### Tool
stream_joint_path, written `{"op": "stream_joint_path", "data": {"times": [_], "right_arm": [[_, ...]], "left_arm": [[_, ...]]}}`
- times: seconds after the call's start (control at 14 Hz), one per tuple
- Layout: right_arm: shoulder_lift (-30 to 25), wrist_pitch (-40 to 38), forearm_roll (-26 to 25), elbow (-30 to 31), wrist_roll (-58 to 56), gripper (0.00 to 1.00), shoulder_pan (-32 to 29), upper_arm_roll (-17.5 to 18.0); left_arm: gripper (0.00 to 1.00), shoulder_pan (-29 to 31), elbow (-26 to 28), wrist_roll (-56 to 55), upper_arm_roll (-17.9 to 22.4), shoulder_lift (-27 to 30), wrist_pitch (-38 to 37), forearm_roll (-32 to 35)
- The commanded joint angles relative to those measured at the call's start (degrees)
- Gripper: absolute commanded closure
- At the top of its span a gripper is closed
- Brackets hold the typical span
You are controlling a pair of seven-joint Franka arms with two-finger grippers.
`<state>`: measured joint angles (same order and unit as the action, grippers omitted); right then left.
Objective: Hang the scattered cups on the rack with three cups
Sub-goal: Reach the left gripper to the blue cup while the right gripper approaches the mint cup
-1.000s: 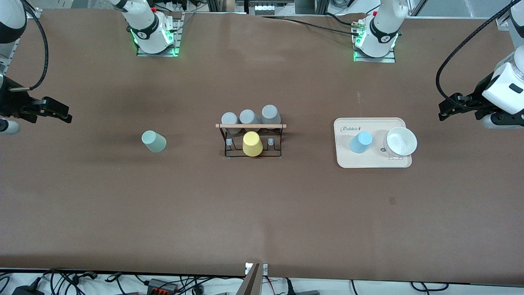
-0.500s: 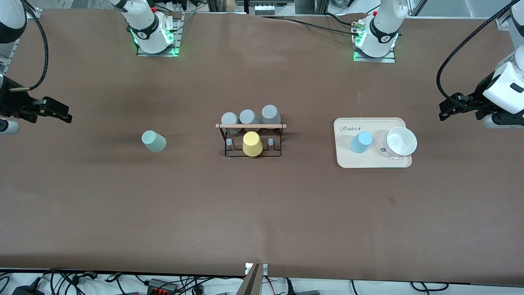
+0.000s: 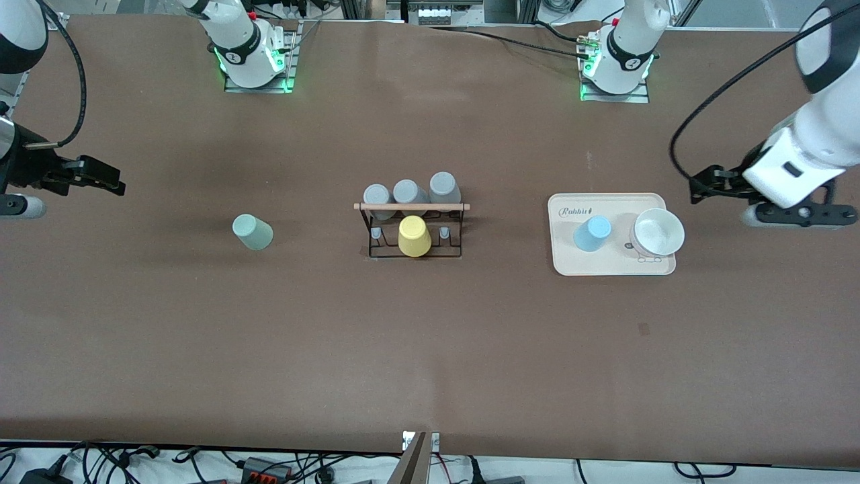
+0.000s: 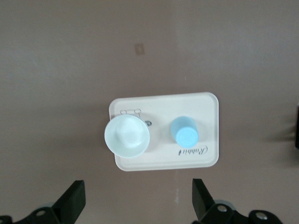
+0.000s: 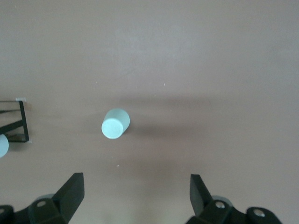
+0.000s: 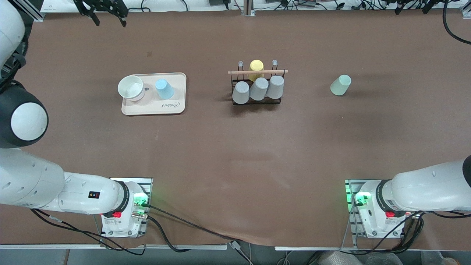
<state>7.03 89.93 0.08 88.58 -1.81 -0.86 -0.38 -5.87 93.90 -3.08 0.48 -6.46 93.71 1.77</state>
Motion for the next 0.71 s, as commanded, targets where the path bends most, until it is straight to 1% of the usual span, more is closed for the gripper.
{"op": "stream_joint_path", "data": {"times": [0.0, 0.07, 0.21, 0.36, 0.43, 0.64], "right_arm": [[0.88, -1.95, 0.88, 1.24, 0.49, 0.00, -0.37, 0.29], [0.88, -2.57, 0.80, 1.94, 0.66, 0.00, -0.02, 0.29], [1.32, -6.59, 0.44, 2.91, 0.67, 0.00, 0.25, 0.47], [2.64, -10.02, 0.36, 3.00, -2.13, 0.00, 0.34, 0.56], [2.73, -10.82, 0.27, 3.17, -2.76, 0.00, 0.60, 0.56], [1.59, -10.13, 0.27, 7.73, -2.85, 0.00, 0.60, 0.56]], "left_arm": [[0.00, -0.63, -3.28, -0.43, 0.05, -5.12, -2.39, 0.87], [0.00, -0.55, -3.98, 0.00, 0.05, -6.54, -2.31, 0.96], [0.00, -0.63, -4.16, 0.35, 0.05, -7.95, -2.40, 0.96], [0.00, -0.90, -4.34, 0.35, -0.04, -10.58, -2.31, 0.44], [0.00, -1.07, -4.43, 0.53, -0.91, -12.33, -2.22, -0.44], [0.00, -1.77, -3.20, 2.55, -2.58, -15.33, -0.47, -1.59]]}}
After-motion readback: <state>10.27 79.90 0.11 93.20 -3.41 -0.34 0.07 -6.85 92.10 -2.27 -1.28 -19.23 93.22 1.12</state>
